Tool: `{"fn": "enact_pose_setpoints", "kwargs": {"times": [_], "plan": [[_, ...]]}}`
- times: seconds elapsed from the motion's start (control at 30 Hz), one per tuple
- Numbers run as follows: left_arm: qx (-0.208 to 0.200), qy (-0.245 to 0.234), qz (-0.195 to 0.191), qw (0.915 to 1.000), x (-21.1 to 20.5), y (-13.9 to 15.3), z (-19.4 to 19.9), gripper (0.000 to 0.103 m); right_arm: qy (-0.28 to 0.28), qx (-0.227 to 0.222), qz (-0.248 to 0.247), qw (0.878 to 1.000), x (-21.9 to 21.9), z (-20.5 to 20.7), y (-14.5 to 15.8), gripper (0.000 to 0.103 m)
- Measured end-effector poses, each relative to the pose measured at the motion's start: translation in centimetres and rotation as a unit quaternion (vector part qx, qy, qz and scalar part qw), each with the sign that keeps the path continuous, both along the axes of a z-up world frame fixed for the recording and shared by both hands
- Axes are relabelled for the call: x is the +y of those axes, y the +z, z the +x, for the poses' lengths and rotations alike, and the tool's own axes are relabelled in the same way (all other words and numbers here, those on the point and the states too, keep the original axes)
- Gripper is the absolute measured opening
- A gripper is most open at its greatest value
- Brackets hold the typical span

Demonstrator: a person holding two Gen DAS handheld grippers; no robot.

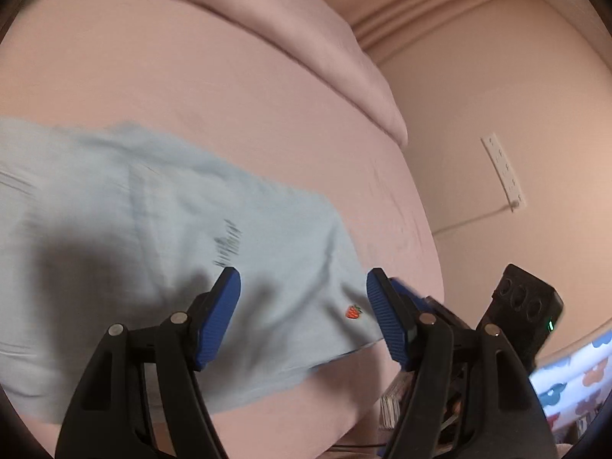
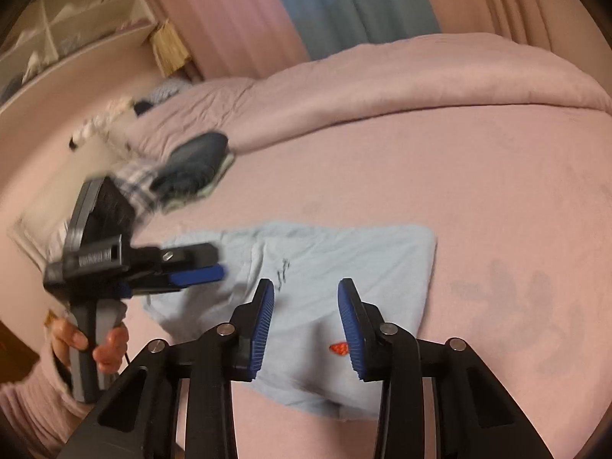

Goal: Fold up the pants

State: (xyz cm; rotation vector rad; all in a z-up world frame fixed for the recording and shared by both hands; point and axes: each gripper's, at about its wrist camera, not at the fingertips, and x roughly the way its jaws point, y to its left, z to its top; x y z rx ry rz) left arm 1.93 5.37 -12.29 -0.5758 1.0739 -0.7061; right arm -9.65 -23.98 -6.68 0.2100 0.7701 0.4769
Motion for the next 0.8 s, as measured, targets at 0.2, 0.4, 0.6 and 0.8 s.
{"fn": "enact_pose_setpoints", "kwargs": {"times": [0.2, 0.4, 0.6, 0.8], "plan": [[0.003, 0.027, 0.135, 0.9904, -2.3, -4.3, 2.6, 0.03, -0.002, 0.052, -0.19, 0.98, 2.4, -0.7, -5.6, 0.013], [0.003, 0.047, 0.138, 0.9893, 5.0, -4.1, -0.7, 0.021, -0.014, 0.082, -0.164, 0.983, 0.2, -0.9, -6.3, 0.009], [-0.012, 0.079, 0.133, 0.9879, 6.2, -3.1, -2.8, 0.023, -0.004, 0.055, -0.136, 0.989, 1.3, -0.1, -4.0, 0.009], [-0.031, 0.094, 0.121, 0.9878, 7.0, -1.7, -4.9, 0.055, 0.085, 0.023, -0.11, 0.99, 6.9, 2.7, -2.9, 0.009]]}}
